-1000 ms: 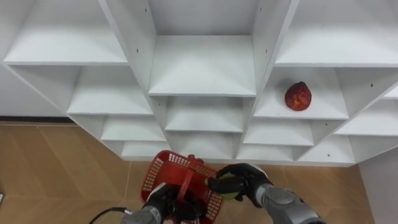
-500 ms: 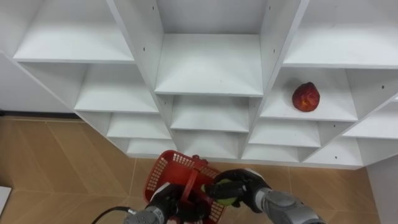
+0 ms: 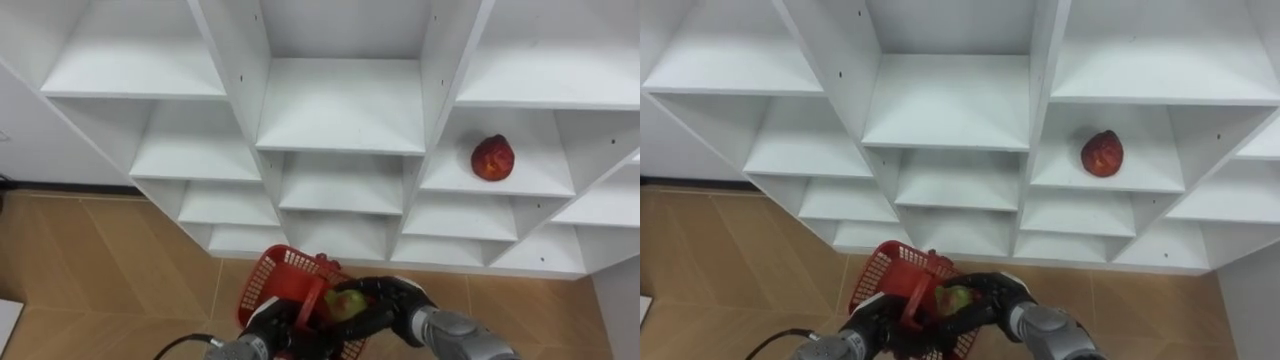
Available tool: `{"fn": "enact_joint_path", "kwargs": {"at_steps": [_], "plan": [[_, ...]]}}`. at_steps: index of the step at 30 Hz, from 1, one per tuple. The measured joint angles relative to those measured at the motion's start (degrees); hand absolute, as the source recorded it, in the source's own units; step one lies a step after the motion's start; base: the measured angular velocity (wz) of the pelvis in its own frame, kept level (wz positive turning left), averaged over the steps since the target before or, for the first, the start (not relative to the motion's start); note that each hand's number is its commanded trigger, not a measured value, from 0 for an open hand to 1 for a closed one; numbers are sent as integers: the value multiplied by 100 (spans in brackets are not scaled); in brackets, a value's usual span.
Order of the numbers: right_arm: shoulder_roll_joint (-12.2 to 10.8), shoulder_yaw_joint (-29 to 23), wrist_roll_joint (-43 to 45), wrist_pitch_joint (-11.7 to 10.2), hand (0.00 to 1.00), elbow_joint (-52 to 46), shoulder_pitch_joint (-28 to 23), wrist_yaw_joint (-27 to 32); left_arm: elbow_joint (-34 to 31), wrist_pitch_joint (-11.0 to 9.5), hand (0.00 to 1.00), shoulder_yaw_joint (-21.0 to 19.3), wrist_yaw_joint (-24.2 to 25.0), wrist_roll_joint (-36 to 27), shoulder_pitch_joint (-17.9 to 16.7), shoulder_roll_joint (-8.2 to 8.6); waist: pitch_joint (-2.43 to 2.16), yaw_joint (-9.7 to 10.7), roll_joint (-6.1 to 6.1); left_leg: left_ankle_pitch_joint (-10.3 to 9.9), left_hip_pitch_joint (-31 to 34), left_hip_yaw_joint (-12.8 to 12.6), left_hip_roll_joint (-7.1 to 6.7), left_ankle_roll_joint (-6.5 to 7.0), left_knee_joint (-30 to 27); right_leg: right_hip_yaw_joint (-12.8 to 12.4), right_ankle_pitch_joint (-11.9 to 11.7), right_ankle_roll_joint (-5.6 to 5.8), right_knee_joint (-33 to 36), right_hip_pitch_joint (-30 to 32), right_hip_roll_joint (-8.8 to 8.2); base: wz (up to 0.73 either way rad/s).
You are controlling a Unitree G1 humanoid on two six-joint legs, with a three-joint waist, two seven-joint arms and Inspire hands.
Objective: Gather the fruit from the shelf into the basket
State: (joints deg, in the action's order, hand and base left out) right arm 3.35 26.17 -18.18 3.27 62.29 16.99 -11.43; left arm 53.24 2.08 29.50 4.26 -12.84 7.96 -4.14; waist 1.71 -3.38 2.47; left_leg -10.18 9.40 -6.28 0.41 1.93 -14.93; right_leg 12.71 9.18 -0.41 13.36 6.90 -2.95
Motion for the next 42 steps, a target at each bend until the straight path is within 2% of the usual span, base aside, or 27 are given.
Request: {"fn": "enact_joint_path", "kwargs": {"at_steps": [5,18,23,27,30,34,39,42], "plan": [[-2,-48,1,-12,0,-1,1,-2,1,1,100,-2,141,1,0,-1,-32,-1,4,2,-1,-1,-13,1,-1,0,1,1,-2,0,1,0],[-1,-3,-5,-15,0,31,-10,42,209,15,100,19,153,4,-26,-36,-34,13,-5,2,-12,15,-14,1,-31,8,2,2,-2,-29,-1,0],[51,10,-5,-15,0,22,-17,147,201,16,100,6,147,-8,-41,-119,-61,71,-80,2,-12,22,-14,1,-50,-6,2,3,5,-44,-5,1],[91,-11,-7,-36,0,-76,-39,230,193,15,100,-3,129,-93,-45,-151,-88,201,-155,1,-104,18,-18,3,-45,-26,-8,18,-80,-177,9,1],[174,-94,-5,-124,0,-303,-174,346,79,8,100,-20,114,-334,-55,-202,-101,219,-173,1,-180,-14,-17,4,26,-71,-4,23,-83,-200,13,-7],[273,-167,-3,-176,0,-834,-487,567,13,1,100,-134,93,-345,-68,-246,-111,228,-189,1,-239,-114,-13,3,64,-160,-4,23,-74,-193,18,-11],[360,-176,-3,-244,0,-1580,-1086,770,-57,-14,100,-440,-41,-333,-251,-207,-147,225,-305,1,-480,-150,-11,3,184,-303,15,49,-75,-323,17,-15],[394,-279,8,-271,0,-2200,-1433,1023,-166,-19,100,-524,-141,-330,-376,-207,-134,265,-348,0,-582,-149,-18,5,233,-327,20,58,-85,-394,7,-4]]}}
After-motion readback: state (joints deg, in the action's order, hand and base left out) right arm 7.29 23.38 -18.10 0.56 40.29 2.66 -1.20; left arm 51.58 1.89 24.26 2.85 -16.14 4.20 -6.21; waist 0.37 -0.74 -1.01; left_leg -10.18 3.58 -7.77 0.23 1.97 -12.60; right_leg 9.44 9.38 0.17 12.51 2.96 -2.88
